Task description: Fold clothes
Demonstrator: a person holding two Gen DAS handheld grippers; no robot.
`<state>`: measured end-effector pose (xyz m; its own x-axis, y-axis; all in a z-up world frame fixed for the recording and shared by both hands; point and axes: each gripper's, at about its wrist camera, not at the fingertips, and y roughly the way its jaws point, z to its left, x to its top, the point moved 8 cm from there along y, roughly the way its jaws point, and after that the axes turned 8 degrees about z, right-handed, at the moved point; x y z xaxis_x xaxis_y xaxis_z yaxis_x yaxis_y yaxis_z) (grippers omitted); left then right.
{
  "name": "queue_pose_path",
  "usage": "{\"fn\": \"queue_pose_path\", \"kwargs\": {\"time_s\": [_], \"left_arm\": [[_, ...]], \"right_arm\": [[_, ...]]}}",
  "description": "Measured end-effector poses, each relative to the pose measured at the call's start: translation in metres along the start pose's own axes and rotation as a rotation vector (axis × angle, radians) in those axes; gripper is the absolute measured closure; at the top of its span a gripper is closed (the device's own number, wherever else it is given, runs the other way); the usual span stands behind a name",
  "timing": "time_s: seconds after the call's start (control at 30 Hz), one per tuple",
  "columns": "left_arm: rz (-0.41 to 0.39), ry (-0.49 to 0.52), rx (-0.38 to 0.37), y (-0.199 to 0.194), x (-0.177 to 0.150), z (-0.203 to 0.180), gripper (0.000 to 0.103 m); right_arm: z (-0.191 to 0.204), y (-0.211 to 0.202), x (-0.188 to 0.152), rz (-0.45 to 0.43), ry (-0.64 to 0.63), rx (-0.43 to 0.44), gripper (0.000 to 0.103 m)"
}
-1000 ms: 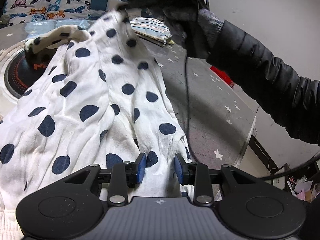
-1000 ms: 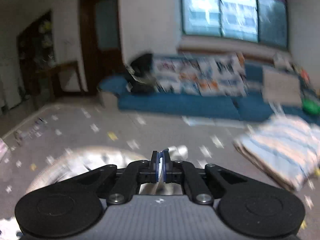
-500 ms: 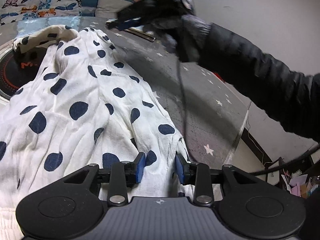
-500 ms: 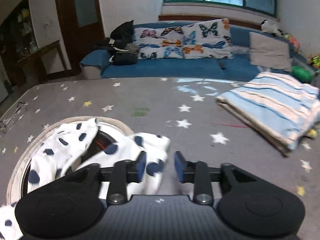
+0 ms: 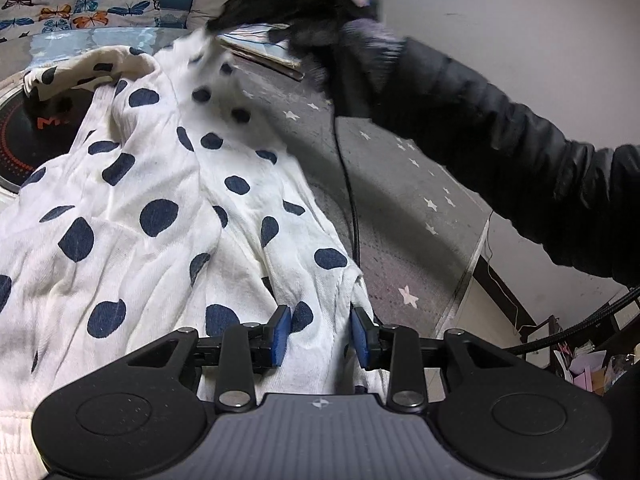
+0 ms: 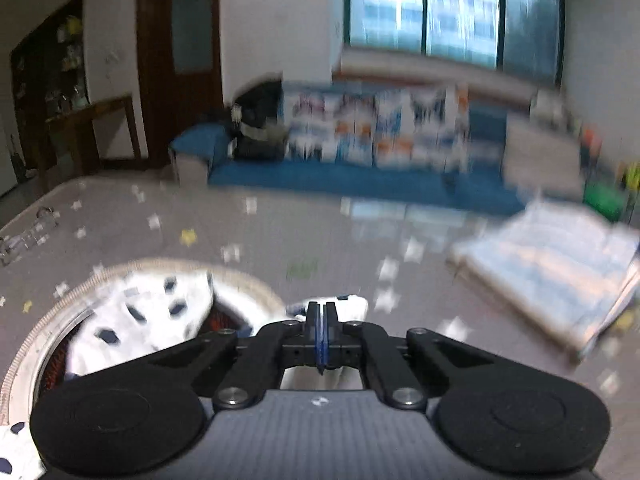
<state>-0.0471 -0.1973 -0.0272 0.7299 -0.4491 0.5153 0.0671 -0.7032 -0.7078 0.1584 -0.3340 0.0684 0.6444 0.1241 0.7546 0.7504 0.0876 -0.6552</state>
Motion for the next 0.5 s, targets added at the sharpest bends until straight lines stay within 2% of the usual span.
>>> {"fn": "queue_pose_path", "kwargs": {"time_s": [0.1, 0.2, 0.23, 0.3, 0.37, 0.5], "left_arm": [[-0.001, 0.0, -0.012, 0.001, 0.0, 0.001, 0.068], [0.006, 0.011, -0.024, 0.002, 0.0, 0.001, 0.068], [0.009, 0.014, -0.03, 0.002, 0.0, 0.0, 0.068], [0.015, 0.019, -0.04, 0.002, 0.0, -0.001, 0.068], [0.021, 0.021, -0.048, 0.003, 0.001, -0.002, 0.068], [0.037, 0.02, -0.069, 0.01, -0.001, -0.008, 0.068]], "right_arm": [[-0.016, -0.023, -0.007, -0.004, -0.009, -0.081, 0.102], [-0.054, -0.017, -0.036, 0.135, 0.049, -0.196, 0.1], [-0.063, -0.014, -0.045, 0.179, 0.069, -0.208, 0.1], [-0.068, -0.013, -0.051, 0.196, 0.094, -0.178, 0.099], [-0.062, -0.016, -0.046, 0.175, 0.096, -0.12, 0.097], [-0.025, -0.006, -0.03, 0.161, 0.074, 0.034, 0.087]]}}
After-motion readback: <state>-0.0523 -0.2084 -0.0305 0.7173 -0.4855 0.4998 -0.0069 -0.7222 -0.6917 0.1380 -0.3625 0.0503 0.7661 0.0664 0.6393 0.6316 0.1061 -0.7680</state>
